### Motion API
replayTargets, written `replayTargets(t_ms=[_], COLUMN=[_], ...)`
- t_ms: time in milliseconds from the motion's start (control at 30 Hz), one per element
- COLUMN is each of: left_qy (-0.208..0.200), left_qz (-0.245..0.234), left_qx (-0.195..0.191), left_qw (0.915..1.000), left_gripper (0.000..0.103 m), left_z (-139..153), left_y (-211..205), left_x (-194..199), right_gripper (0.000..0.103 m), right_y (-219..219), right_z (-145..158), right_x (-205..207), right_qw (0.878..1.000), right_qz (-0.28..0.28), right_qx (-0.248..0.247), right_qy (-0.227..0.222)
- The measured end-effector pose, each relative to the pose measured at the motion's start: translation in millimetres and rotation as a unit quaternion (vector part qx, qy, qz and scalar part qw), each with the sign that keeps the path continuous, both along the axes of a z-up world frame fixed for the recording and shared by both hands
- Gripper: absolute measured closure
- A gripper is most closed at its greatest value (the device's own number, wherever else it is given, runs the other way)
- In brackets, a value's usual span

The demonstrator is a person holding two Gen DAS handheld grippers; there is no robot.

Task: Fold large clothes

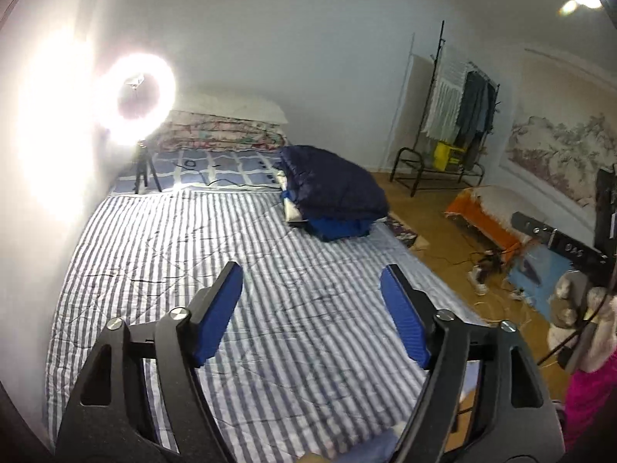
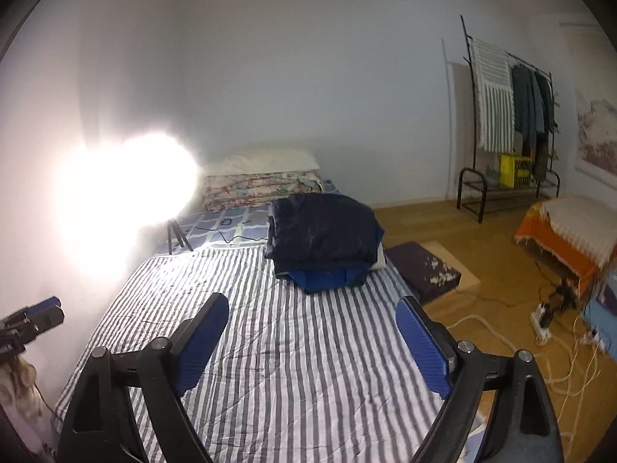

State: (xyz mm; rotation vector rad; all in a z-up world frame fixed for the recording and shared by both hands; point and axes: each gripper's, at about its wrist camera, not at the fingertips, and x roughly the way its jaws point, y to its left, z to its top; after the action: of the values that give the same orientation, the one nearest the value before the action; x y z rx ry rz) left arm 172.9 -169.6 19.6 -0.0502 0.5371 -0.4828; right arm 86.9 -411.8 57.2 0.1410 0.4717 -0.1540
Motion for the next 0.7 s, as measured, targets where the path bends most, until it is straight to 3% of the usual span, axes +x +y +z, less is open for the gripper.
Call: replayTargets(t_ms=[133, 267, 333, 533, 600, 700], left_qy=[0.002, 0.007, 0.004, 0.004, 0.004, 0.002], left_qz=[0.006, 0.001, 0.003, 0.002, 0.003, 0.008], left_qx=[0.011, 0.028, 0.031, 0.034, 0.038, 0.041], left_qw=[0.9999, 0.9996, 0.9995, 0.9994, 0.9993, 0.9991], left_gripper=[0.024, 0.024, 0.021, 0.01, 0.001, 0.0], left_z=[-25.5, -39.6, -41.9, -46.3, -46.8, -47.9], left_y=[-4.1, -4.8, -5.0, -8.1, -10.3, -12.0], left_x=[10.1, 18.3, 19.3, 21.6, 20.9, 19.7], right_gripper=[0.012, 0.0, 0.0, 0.0, 0.0, 0.0], right_y=[-1.4, -1.7, -2.1, 2.2, 2.4, 5.9], right_z=[-24.0, -39.2, -48.0, -61.7, -63.4, -65.1], right_x=[9.6, 19.2, 23.0, 29.8, 31.7, 32.5], right_qw=[1.0, 0.999, 0.998, 0.998, 0.998, 0.997], right_qz=[-0.016, -0.041, -0.051, -0.054, -0.057, -0.065], right_qx=[0.001, -0.015, -0.02, -0.033, -0.033, -0.043], right_qy=[0.007, 0.003, 0.003, 0.011, 0.01, 0.006])
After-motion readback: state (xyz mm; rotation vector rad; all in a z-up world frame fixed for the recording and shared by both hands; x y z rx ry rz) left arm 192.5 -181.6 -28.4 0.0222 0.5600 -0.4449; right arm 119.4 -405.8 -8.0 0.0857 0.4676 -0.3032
